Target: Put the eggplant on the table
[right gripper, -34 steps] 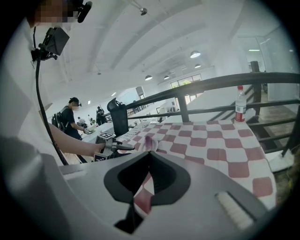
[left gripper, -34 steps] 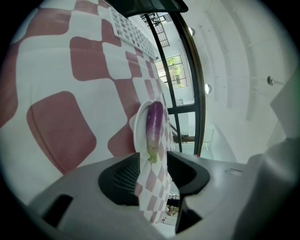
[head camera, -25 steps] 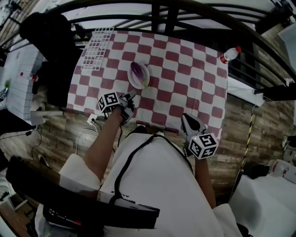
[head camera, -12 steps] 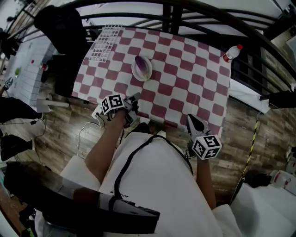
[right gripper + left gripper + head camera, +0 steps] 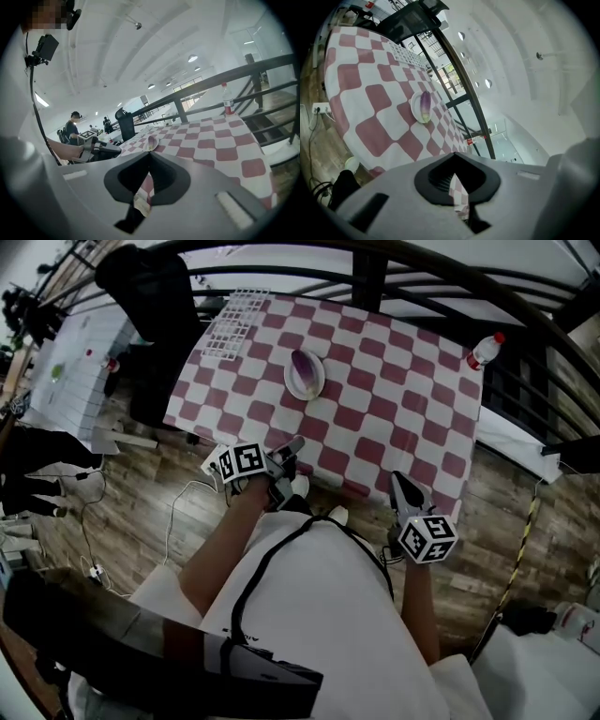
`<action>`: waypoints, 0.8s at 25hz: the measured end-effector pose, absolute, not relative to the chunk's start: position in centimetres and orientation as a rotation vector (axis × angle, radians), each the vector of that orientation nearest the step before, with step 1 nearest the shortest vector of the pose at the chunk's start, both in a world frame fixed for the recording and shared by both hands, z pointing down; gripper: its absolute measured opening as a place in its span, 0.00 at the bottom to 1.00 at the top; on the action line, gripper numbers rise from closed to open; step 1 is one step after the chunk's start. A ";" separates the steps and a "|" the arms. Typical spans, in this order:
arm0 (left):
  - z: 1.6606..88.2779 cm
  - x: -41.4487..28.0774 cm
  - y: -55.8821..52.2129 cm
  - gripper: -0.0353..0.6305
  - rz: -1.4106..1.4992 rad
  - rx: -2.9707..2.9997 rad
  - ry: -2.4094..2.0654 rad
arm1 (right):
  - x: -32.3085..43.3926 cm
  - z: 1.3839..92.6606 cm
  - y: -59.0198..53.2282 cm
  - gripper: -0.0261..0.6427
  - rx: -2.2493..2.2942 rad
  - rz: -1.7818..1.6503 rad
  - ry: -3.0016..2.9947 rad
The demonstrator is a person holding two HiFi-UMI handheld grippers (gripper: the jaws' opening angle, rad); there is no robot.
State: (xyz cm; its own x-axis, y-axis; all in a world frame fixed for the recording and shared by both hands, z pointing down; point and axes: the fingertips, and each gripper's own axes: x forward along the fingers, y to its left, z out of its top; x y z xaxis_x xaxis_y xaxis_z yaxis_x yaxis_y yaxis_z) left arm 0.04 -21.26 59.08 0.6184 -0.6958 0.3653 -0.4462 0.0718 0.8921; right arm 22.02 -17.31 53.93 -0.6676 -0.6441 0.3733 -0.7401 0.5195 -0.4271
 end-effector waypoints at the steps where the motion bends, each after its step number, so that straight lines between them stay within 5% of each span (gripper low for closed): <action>1: 58.7 0.0 -21.3 0.06 -0.247 1.574 -0.982 | 22.1 53.9 -17.2 0.05 1.200 0.851 -2.587; 20: 47.7 -7.9 -23.8 0.06 -0.383 1.792 -0.912 | 15.2 49.0 -18.5 0.05 1.308 0.705 -2.626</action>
